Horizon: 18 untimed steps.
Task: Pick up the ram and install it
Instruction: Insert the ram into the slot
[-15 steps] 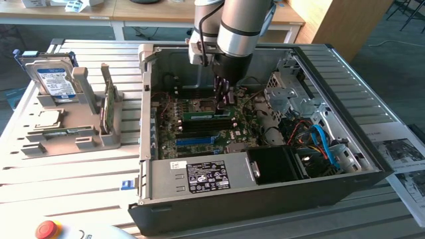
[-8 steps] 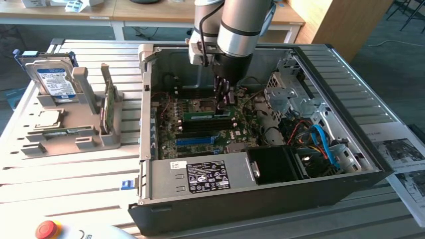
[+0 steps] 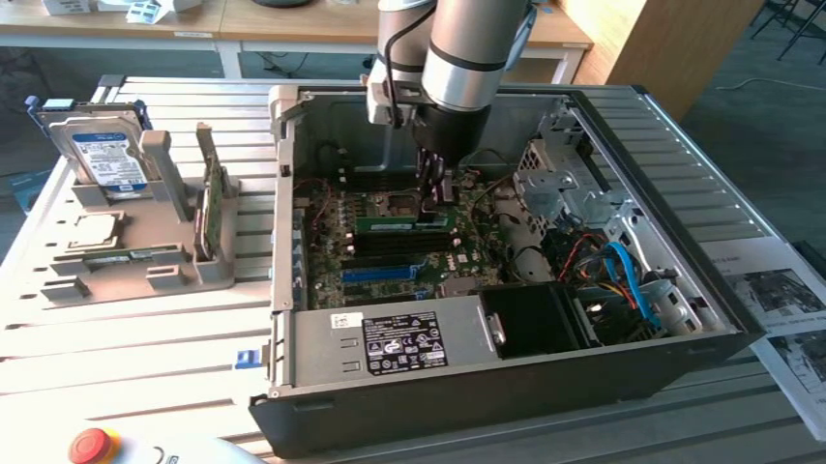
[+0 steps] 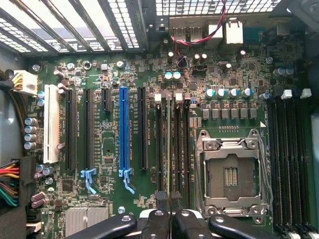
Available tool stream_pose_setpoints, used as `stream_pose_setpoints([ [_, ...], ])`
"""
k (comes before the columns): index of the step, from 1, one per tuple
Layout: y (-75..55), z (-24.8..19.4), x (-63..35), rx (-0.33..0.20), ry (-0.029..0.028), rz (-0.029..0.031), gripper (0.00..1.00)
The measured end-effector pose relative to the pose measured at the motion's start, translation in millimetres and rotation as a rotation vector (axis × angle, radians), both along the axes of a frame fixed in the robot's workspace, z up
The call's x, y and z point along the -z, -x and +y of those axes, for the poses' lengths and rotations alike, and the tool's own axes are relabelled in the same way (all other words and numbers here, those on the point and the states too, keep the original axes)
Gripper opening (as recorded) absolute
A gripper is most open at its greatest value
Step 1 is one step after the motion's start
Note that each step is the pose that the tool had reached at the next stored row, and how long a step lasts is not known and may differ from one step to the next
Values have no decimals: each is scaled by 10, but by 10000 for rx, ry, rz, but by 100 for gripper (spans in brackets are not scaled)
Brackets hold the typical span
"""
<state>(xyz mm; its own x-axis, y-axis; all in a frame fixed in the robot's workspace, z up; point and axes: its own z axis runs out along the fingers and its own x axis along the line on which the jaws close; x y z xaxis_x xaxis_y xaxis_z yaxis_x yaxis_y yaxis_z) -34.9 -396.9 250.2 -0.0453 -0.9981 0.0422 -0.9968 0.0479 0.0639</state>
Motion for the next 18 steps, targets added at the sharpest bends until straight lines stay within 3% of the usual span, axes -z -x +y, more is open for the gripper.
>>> stream_pose_setpoints([
  [18,-11,0,32,-352,1,8,12],
])
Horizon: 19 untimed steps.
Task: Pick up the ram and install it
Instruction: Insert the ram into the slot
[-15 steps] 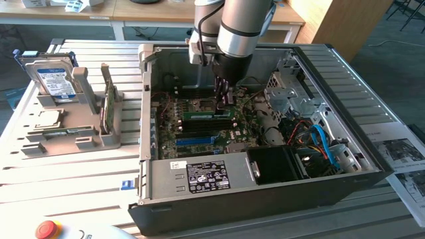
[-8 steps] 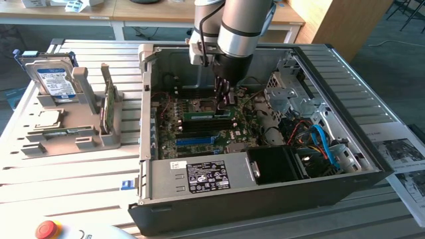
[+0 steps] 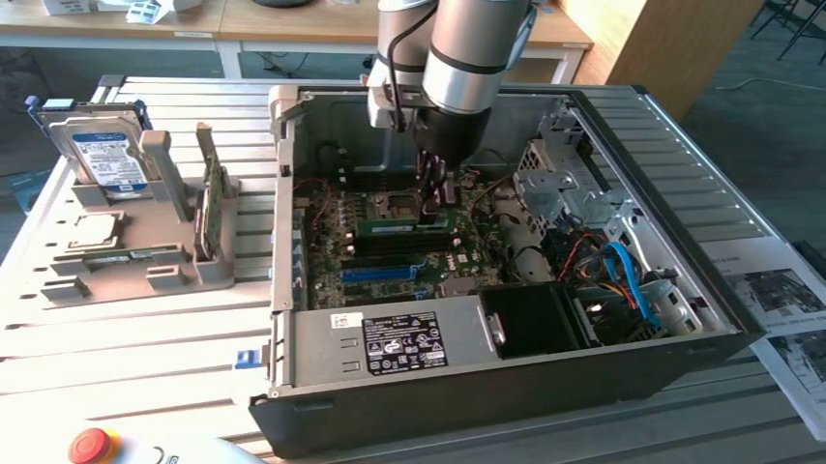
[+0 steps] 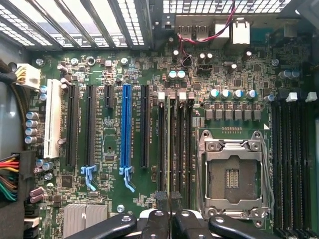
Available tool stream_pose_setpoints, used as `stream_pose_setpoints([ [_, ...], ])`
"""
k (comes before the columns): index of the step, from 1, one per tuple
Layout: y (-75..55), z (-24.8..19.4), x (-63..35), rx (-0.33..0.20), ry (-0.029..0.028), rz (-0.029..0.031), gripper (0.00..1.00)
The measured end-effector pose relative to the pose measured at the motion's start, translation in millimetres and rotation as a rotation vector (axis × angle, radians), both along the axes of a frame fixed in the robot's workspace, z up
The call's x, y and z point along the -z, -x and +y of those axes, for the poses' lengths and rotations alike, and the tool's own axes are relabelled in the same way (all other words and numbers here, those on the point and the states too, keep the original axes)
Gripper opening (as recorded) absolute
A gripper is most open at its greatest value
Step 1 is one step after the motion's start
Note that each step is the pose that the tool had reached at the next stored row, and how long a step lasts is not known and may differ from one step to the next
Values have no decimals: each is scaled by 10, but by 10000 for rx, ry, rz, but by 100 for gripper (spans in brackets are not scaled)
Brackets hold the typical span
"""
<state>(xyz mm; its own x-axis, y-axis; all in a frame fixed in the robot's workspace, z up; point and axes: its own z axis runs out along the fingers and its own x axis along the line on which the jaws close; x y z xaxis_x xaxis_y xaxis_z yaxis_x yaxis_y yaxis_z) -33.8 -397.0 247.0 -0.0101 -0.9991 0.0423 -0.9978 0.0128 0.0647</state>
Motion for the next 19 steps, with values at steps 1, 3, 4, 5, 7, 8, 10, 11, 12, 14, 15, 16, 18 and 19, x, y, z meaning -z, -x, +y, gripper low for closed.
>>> stream_pose_setpoints([
  [1,0,-1,7,1,-1,0,12],
  [3,0,-3,21,0,0,0,12],
  [4,0,-4,28,0,0,0,12],
  [5,0,-5,35,1,0,0,12],
  [7,0,-7,47,1,0,0,12],
  [8,0,-7,53,0,0,0,12],
  [10,0,-10,64,0,0,0,12],
  [11,0,-10,71,0,-1,0,12],
  [12,0,-11,78,0,-1,0,12],
  [14,0,-13,91,0,1,0,12],
  [15,0,-14,93,0,2,0,12],
  [16,0,-14,93,0,2,1,12],
  [18,0,-14,93,0,1,0,12],
  [19,0,-14,93,1,0,0,12],
])
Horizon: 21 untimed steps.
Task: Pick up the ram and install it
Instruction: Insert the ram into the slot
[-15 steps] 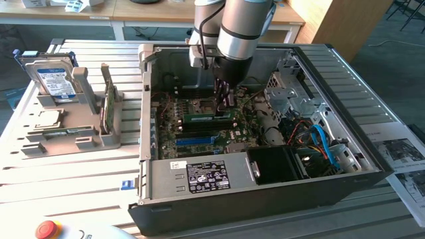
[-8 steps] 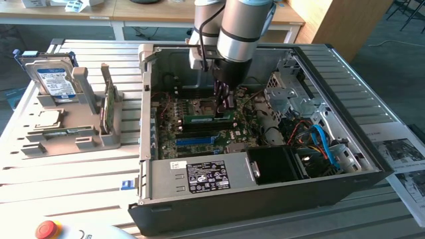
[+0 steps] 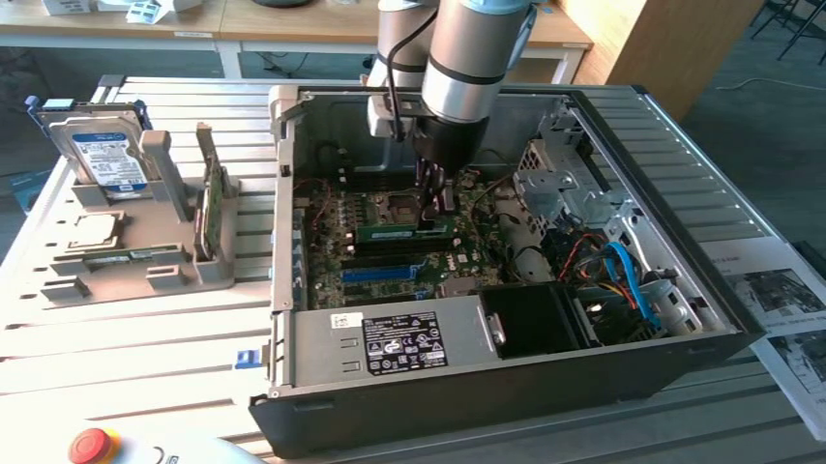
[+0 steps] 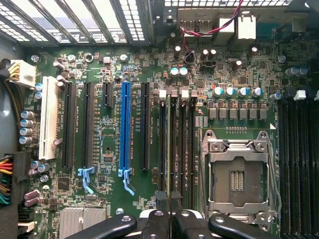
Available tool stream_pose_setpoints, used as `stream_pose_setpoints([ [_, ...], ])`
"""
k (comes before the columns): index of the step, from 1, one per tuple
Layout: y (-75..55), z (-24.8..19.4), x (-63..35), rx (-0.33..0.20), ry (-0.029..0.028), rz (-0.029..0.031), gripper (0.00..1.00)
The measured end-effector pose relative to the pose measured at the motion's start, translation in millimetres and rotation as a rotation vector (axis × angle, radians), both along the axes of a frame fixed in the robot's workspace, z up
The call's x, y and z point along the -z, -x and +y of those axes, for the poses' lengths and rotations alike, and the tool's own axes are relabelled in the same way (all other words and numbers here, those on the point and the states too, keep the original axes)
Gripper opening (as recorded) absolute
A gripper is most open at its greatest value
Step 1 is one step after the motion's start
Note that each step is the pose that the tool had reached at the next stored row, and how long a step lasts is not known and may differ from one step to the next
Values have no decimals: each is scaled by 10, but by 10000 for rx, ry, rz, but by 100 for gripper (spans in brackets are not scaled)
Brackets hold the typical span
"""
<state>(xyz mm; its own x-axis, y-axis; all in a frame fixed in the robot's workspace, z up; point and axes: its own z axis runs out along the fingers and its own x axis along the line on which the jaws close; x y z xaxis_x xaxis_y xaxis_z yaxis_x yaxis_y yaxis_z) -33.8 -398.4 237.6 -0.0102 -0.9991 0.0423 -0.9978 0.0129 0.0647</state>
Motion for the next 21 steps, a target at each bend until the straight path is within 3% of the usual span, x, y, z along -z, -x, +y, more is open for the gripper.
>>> stream_pose_setpoints([
  [8,0,-30,7,0,-1,0,12],
  [21,0,-34,27,-1,-2,-1,12],
])
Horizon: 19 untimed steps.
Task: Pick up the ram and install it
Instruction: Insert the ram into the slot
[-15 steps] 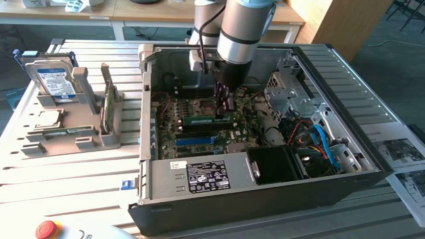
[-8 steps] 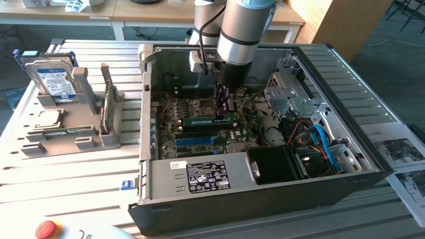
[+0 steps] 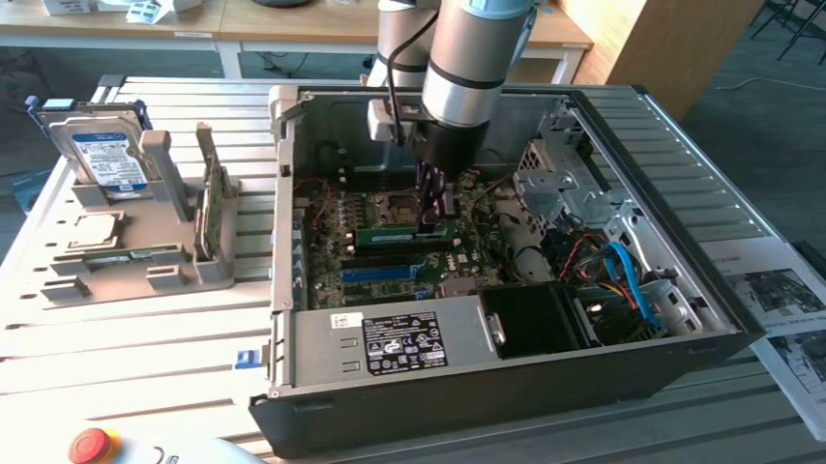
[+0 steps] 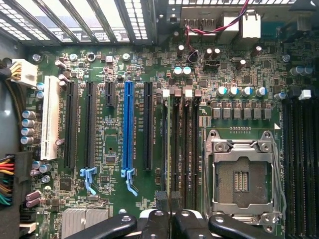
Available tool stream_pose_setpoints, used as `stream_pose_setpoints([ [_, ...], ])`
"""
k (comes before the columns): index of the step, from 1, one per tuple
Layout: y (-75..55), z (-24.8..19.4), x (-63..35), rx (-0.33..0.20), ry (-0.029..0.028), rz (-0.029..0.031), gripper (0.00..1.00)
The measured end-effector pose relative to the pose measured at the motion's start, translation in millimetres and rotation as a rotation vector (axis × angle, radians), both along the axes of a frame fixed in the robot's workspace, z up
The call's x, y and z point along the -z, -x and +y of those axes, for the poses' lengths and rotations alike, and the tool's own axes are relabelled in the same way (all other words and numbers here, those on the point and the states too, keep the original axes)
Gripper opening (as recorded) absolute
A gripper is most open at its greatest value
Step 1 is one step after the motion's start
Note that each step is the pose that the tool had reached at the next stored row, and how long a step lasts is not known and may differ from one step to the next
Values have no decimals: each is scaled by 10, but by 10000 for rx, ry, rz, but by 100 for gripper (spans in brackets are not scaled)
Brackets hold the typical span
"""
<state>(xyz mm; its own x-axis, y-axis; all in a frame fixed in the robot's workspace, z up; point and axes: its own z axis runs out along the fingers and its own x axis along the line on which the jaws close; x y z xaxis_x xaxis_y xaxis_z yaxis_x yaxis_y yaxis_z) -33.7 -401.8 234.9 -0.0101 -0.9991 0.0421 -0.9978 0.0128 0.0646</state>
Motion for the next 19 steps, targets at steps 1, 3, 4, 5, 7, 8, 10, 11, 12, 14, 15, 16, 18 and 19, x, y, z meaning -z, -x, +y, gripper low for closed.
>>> stream_pose_setpoints([
  [1,0,0,3,0,1,1,12],
  [3,0,0,9,0,2,1,12],
  [4,0,-1,9,0,3,1,12],
  [5,0,0,9,0,3,1,12],
  [7,0,-1,9,0,2,0,12],
  [8,0,-3,11,1,-1,-1,12],
  [10,0,-11,10,-1,1,0,12],
  [11,0,-15,10,0,1,0,12],
  [12,0,-17,10,1,1,0,12],
  [14,0,-18,9,0,2,1,12],
  [15,0,-18,10,0,2,1,12],
  [16,0,-18,10,0,2,1,12],
  [18,0,-18,9,-1,18,-8,12],
  [19,-1,-18,10,-2,31,-16,12],
])
